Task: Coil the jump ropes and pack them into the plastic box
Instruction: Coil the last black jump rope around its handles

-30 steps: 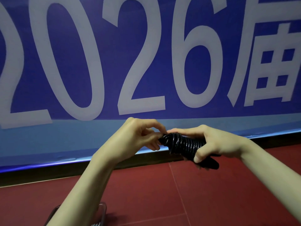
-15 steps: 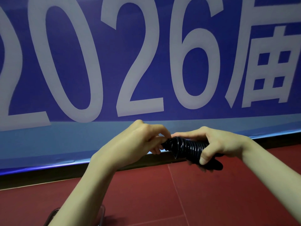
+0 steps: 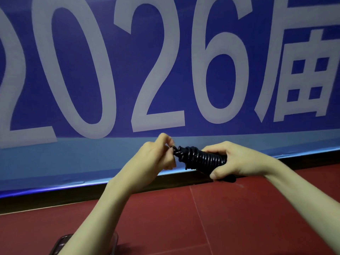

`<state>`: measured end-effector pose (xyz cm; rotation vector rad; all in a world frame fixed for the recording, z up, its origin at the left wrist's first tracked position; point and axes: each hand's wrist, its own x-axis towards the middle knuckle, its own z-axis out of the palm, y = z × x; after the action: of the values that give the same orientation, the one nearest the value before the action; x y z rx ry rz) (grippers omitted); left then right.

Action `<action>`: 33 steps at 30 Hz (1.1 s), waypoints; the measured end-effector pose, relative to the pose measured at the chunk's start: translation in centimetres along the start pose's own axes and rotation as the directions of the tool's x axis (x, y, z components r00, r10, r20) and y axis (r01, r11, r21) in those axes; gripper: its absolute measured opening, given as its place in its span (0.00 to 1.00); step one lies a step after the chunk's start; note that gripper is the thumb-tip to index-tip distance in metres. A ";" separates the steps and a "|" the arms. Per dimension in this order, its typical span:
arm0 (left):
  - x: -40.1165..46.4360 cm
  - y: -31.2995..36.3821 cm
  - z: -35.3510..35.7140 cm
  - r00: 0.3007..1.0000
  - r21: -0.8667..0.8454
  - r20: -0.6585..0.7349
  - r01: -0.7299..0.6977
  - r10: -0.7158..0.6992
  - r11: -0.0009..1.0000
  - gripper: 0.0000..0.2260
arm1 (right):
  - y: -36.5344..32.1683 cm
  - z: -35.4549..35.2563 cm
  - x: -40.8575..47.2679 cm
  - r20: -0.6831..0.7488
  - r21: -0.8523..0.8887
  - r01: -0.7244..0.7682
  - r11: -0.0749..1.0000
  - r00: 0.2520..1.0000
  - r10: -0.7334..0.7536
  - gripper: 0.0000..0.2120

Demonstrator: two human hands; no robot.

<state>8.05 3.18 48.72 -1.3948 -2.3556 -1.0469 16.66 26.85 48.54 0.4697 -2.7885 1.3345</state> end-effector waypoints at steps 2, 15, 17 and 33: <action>0.1 -0.3 0.0 0.997 -0.144 -0.054 0.048 -0.057 0.988 0.06 | 0.2 0.4 0.4 -0.028 0.007 0.025 1.000 0.999 -0.025 0.15; -0.6 -6.5 1.1 0.886 -0.677 -0.045 0.312 -0.461 0.666 0.10 | 4.0 5.3 6.1 -0.317 -0.654 0.051 0.755 0.888 -0.334 0.20; -1.4 -7.9 0.5 0.894 -0.555 0.007 0.376 -0.448 0.742 0.08 | 5.1 6.5 7.4 -0.297 -0.602 0.047 0.797 0.914 -0.278 0.20; -12.2 -22.8 -2.4 0.503 -0.558 -0.242 0.628 -0.830 0.543 0.08 | 9.0 26.2 20.7 -0.053 0.068 0.018 0.998 0.998 -0.015 0.18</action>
<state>-4.84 -13.58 33.57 0.0417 -2.3940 -1.9183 -2.60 6.77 27.97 0.4515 -2.6985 1.4214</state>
